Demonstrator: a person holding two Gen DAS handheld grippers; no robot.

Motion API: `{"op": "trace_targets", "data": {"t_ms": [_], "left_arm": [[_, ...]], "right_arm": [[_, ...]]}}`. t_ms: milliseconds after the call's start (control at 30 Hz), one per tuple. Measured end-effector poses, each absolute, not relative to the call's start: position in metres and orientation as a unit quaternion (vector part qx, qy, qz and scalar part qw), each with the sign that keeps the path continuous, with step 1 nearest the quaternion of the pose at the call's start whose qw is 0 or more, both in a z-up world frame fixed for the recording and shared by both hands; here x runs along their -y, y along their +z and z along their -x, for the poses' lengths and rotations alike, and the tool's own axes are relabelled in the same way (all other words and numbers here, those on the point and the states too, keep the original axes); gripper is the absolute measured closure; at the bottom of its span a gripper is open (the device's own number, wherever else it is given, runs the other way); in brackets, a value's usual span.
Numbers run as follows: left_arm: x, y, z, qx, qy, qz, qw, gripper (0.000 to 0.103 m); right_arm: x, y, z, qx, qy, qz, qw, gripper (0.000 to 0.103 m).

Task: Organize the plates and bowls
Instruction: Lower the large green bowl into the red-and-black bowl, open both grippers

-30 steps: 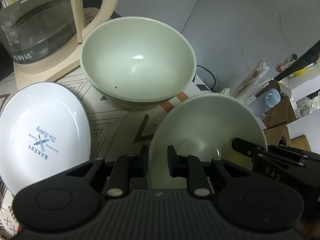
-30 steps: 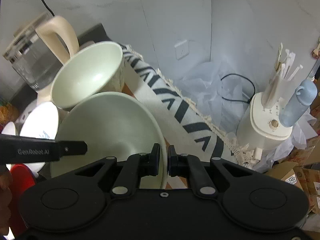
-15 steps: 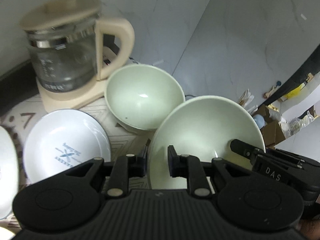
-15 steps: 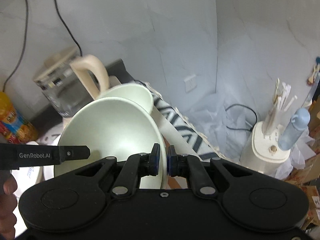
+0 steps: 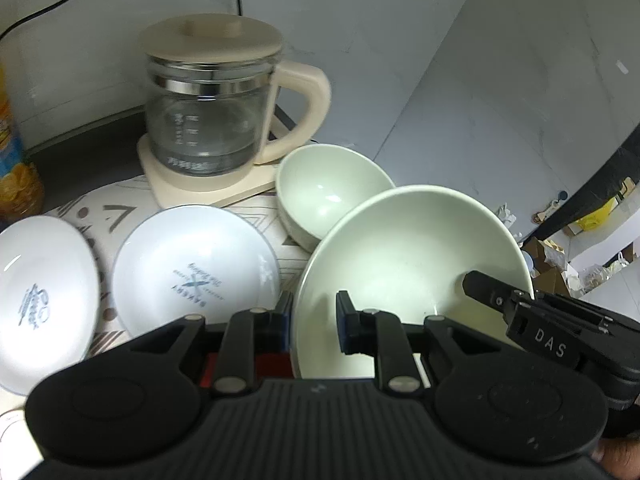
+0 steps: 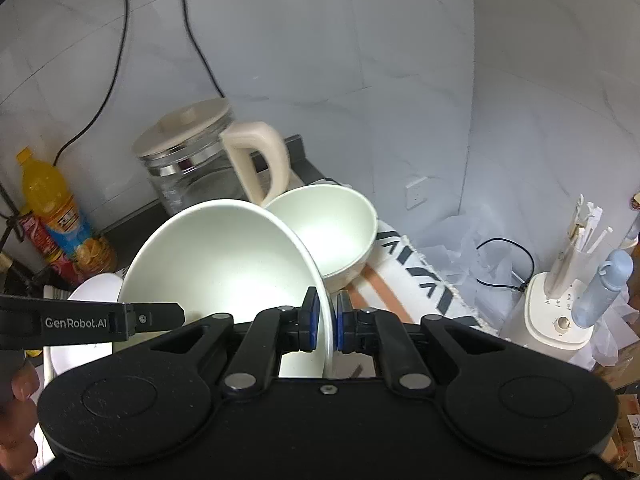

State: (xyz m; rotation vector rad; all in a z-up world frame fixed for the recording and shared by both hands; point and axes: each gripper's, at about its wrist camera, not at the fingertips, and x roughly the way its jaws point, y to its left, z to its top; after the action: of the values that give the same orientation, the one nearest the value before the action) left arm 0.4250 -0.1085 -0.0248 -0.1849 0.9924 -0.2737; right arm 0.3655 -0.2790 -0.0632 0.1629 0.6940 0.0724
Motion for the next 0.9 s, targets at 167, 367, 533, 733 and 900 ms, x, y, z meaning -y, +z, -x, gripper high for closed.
{"op": "trace_targets", "data": {"t_ms": [167, 367, 533, 733, 900], "left_arm": [[0.093, -0.024, -0.412, -0.472, -0.121, 0.092, 0.868, 0.084], [0.073, -0.034, -0.396, -0.482, -0.106, 0.099, 0.864, 0.084], [0.060, -0.048, -0.385, -0.494, -0.093, 0.108, 0.858, 0.084], [0.051, -0.065, -0.380, -0.512, -0.078, 0.115, 0.847, 0.083], [0.048, -0.073, -0.379, -0.518, -0.071, 0.119, 0.844, 0.081]], "right_arm": [[0.264, -0.065, -0.358, -0.344, 0.046, -0.076, 0.935, 0.094], [0.245, -0.074, -0.349, -0.361, 0.058, -0.071, 0.928, 0.094], [0.230, -0.085, -0.345, -0.376, 0.069, -0.060, 0.922, 0.094], [0.218, -0.100, -0.345, -0.397, 0.079, -0.051, 0.913, 0.092], [0.214, -0.107, -0.346, -0.408, 0.083, -0.047, 0.908, 0.092]]}}
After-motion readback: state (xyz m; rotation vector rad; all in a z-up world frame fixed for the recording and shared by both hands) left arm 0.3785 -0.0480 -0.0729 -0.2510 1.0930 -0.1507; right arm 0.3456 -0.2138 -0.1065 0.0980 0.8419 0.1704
